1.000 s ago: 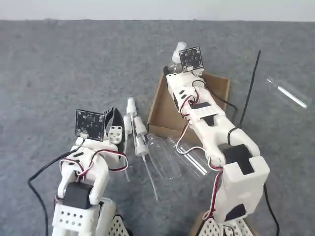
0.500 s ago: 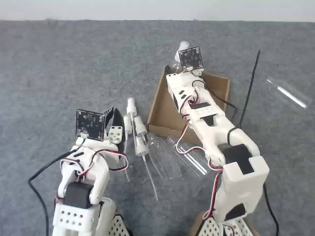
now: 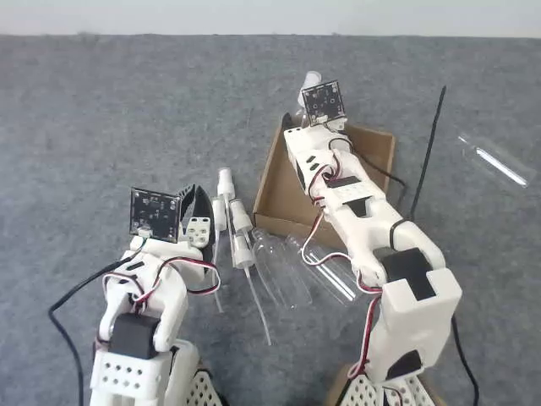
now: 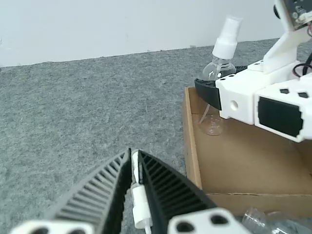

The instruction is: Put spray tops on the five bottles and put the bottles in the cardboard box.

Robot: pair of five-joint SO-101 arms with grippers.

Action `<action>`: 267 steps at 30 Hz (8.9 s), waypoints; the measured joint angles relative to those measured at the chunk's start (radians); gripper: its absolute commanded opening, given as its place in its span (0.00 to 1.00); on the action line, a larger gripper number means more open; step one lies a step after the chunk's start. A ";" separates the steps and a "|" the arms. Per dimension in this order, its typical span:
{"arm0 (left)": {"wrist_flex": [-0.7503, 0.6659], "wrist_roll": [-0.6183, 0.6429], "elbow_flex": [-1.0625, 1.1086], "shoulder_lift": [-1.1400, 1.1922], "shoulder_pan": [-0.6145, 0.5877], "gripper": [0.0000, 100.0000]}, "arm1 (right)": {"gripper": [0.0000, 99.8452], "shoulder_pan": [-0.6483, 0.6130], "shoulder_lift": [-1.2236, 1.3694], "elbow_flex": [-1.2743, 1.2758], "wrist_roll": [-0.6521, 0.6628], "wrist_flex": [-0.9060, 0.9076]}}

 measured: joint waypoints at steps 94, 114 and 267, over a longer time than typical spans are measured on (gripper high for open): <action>0.000 -0.003 0.000 0.000 -0.003 0.01 | 0.34 0.787 0.017 -0.522 0.824 1.135; 0.000 -0.003 0.000 0.000 -0.003 0.01 | 0.10 0.799 0.400 -0.806 0.827 1.103; 0.164 -0.098 -0.454 0.965 -0.087 0.01 | 0.01 0.730 0.209 -0.678 0.615 1.599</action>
